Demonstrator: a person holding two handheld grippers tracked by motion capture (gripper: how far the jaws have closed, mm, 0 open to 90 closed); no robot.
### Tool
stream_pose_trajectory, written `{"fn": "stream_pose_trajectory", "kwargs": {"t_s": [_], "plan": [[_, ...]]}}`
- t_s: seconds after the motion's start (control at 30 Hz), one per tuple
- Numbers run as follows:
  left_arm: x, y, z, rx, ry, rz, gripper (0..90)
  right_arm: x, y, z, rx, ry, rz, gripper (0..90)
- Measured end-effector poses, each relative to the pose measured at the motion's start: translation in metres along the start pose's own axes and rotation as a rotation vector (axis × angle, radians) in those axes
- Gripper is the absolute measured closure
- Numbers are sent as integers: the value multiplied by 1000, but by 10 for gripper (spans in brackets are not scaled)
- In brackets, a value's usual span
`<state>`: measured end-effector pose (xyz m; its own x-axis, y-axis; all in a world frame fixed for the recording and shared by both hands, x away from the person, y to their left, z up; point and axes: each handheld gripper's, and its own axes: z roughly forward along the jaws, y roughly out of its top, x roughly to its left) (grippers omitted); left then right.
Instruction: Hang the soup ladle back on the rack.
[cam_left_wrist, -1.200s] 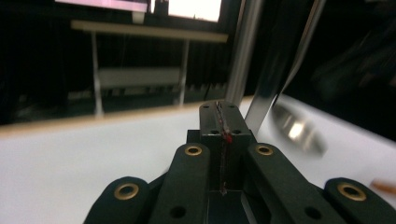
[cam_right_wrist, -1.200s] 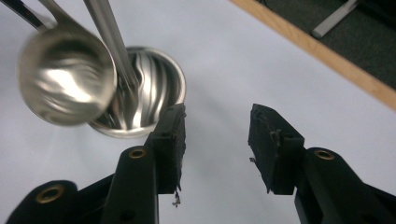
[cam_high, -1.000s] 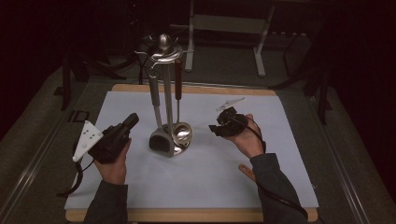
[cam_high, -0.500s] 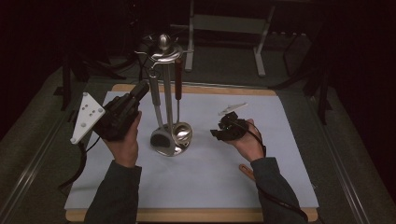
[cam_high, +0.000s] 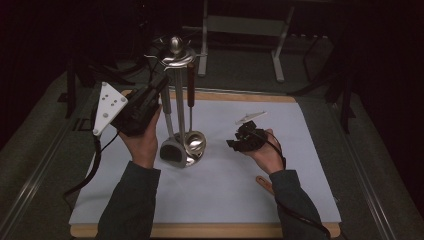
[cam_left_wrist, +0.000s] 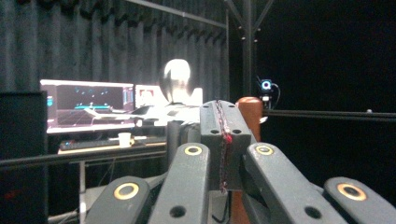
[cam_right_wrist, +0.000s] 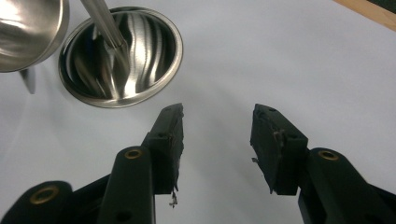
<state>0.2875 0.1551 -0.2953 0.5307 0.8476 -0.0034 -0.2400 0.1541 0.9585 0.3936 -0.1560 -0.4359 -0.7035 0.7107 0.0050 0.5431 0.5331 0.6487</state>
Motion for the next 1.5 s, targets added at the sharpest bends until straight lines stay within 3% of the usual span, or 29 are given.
{"fn": "stream_pose_trajectory", "kwargs": {"t_s": [0.6, 0.8, 0.97, 1.5], "plan": [[3, 2, 0, -2, 29, 15, 899, -1, -2, 2, 1, 2, 6, 533], [8, 2, -1, -2, 48, 0, 899, -3, -5, 2, 3, 0, 17, 533], [16, 3, 0, 2, 56, -22, 899, -3, -5, 3, 4, 1, 17, 533], [44, 5, 6, 41, 80, -38, 899, -4, -5, 5, 8, 2, 11, 534]]}}
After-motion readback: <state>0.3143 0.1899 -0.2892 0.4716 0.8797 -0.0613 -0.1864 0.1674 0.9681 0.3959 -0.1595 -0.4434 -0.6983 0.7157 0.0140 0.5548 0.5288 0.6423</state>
